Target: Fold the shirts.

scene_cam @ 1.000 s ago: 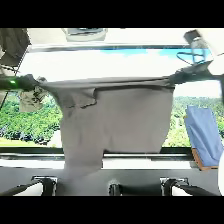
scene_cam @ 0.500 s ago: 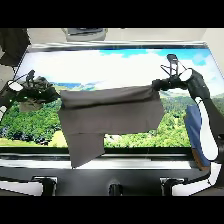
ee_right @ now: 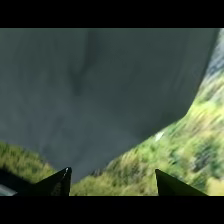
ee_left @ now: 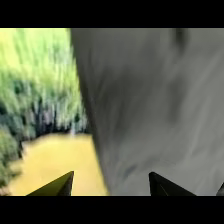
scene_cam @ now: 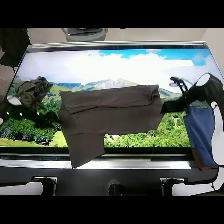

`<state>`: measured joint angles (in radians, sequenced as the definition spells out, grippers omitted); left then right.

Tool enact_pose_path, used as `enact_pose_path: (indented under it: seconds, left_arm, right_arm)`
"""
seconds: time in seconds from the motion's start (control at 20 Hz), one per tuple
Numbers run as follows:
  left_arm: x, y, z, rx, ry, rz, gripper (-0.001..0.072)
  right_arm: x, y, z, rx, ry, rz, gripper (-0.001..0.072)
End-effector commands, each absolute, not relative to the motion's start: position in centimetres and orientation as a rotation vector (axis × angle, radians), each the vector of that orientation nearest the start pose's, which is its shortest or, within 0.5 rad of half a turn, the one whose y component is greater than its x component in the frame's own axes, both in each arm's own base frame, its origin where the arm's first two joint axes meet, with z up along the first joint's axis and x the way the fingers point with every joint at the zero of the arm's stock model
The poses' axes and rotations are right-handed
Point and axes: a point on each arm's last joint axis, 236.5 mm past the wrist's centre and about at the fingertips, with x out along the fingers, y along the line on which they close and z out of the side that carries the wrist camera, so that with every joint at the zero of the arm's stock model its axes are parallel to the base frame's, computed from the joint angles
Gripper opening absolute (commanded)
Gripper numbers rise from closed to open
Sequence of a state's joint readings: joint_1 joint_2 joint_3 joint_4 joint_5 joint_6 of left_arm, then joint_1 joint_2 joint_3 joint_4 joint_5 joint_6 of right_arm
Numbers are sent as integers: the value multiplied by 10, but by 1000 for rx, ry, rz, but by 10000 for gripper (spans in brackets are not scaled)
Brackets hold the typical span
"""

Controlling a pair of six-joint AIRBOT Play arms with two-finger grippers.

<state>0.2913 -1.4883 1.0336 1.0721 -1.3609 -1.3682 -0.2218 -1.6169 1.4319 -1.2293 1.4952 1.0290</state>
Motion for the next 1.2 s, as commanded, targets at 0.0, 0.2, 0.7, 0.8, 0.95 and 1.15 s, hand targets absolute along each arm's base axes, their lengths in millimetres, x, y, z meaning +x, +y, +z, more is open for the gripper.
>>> enact_pose_path:
  seconds: [0.0, 0.2, 0.7, 0.8, 0.95, 1.15]
  left_arm:
    - [279, -49, -91, -715, 1655, -267, 531]
    - [294, -57, -99, -748, 1591, -233, 517]
    - [325, -60, -91, -701, 1493, -199, 33]
    - [360, -48, -46, -646, 1355, -226, 32]
    - [424, -30, 110, -470, 944, -275, 32]
    - [390, -33, 421, -206, 205, -297, 33]
  right_arm:
    - [344, 2, -48, 123, 1618, 552, 614]
    - [345, 10, -62, 184, 1602, 531, 636]
    - [370, 54, -106, 204, 1455, 450, 45]
    - [383, 44, -75, 82, 1377, 487, 46]
    - [428, -1, 55, -290, 1076, 394, 46]
    - [399, -33, 396, -579, 236, 17, 47]
